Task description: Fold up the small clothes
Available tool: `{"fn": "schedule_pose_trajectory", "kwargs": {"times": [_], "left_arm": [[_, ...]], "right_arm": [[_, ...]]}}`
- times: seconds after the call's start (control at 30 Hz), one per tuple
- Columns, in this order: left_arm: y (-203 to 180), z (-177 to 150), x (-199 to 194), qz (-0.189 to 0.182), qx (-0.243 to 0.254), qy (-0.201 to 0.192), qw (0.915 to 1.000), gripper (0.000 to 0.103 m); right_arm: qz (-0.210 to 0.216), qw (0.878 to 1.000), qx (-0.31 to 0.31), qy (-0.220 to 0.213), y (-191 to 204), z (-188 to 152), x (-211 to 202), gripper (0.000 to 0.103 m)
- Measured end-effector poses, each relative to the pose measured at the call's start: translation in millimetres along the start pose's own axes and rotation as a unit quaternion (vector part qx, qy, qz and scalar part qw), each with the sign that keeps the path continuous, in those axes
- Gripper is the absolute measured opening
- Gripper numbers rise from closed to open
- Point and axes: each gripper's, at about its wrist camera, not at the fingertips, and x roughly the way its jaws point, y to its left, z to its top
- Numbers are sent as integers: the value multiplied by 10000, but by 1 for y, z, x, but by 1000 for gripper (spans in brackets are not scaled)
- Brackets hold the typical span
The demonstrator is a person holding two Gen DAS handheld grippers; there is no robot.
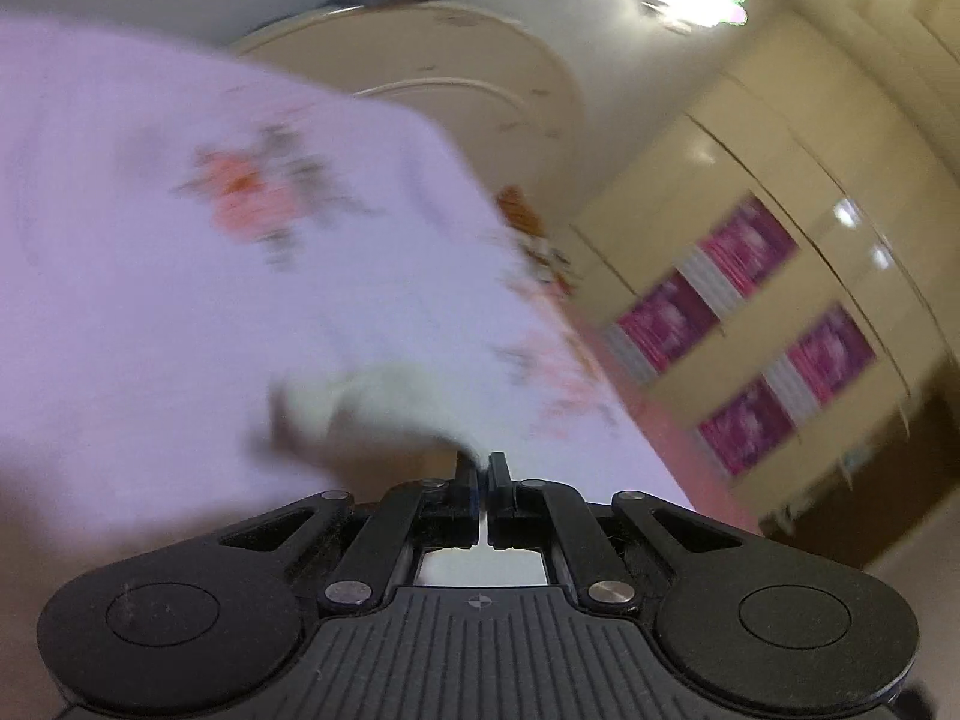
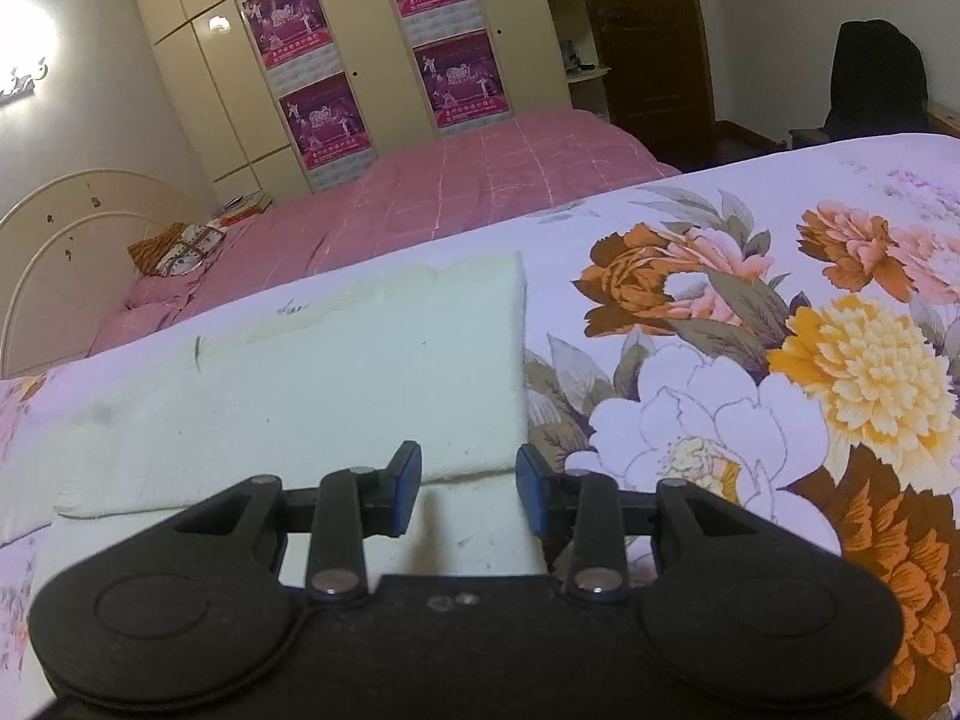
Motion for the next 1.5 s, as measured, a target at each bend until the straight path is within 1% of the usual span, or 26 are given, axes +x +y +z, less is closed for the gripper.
{"fn": "schedule_pose_trajectory", "kwargs": {"times": [0.1, 0.17, 0.23, 0.3, 0.4, 0.43, 0.57, 0.7, 0.8, 0.87, 0.9, 0.97, 1.03, 1.07, 1.1, 1.13, 1.17, 1.2, 1.23, 1.3, 1.33, 1.4, 1.43, 1.47, 1.5], "left_arm": [[-38, -8, -1, -265, 554, 63, 9981, 2], [-68, -16, 2, -496, 905, 180, 9945, 2], [-100, -26, 4, -737, 1341, 280, 9878, 2], [-129, -37, 4, -984, 1616, 402, 9811, 2], [-175, -61, 8, -1308, 2036, 696, 9678, 2], [-192, -74, 7, -1408, 2135, 840, 9631, 2], [-241, -121, 11, -1536, 2758, 1187, 9414, 2], [-281, -163, 4, -1588, 3322, 1380, 9195, 2], [-308, -192, -4, -1616, 3796, 1480, 8988, 2], [-322, -203, -10, -1643, 4005, 1570, 8877, 2], [-329, -210, -12, -1658, 4137, 1637, 8801, 2], [-344, -226, -15, -1755, 4474, 1801, 8582, 2], [-356, -248, -25, -1744, 4962, 1838, 8304, 3], [-359, -255, -32, -1805, 5153, 1789, 8184, 3], [-360, -261, -40, -1892, 5232, 1720, 8130, 13], [-360, -256, -43, -1998, 5181, 1689, 8143, 23], [-357, -252, -50, -2157, 5059, 1665, 8184, 52], [-352, -245, -60, -2243, 4900, 1534, 8283, 71], [-346, -238, -70, -2234, 4778, 1364, 8385, 72], [-330, -222, -80, -2040, 4586, 1303, 8550, 72], [-318, -211, -82, -1825, 4448, 1286, 8674, 71], [-291, -193, -85, -1443, 4176, 1231, 8886, 71], [-277, -181, -85, -1201, 3981, 1207, 9014, 71], [-264, -172, -83, -1017, 3816, 1227, 9105, 69], [-253, -165, -80, -829, 3684, 1274, 9172, 68]], "right_arm": [[-7, 10000, 29, -11, -1, 0, -1, 35], [-9, 10000, 66, -10, -4, 0, -2, 35], [-18, 10000, 77, -2, -7, -1, -2, 35], [-20, 9999, 103, 24, -9, -4, -3, 35], [-14, 9999, 135, 31, -13, -7, -5, 35], [-10, 9999, 153, 32, -14, -8, -5, 35], [6, 9998, 203, 18, -18, -9, -8, 35], [10, 9997, 242, -25, -23, -7, -12, 35], [14, 9996, 266, -45, -27, -7, -16, 35], [30, 9995, 296, -48, -28, -7, -18, 35], [41, 9995, 309, -41, -28, -8, -18, 35], [76, 9994, 335, -14, -28, -9, -17, 35], [119, 9993, 347, 26, -26, -10, -16, 35], [153, 9992, 358, 51, -25, -11, -15, 35], [194, 9991, 377, 70, -23, -11, -14, 35], [238, 9989, 392, 89, -21, -11, -12, 35], [279, 9988, 401, 100, -18, -11, -11, 35], [340, 9985, 411, 103, -14, -10, -9, 35], [420, 9982, 418, 100, -9, -9, -7, 36], [640, 9971, 400, 85, 1, -6, -3, 38], [768, 9963, 369, 84, 8, -5, 0, 41], [973, 9946, 350, 96, 19, -2, 8, 43], [1088, 9932, 396, 139, 24, 0, 14, 43], [1212, 9914, 458, 184, 28, 1, 20, 43], [1346, 9893, 520, 216, 33, 3, 26, 43]]}}
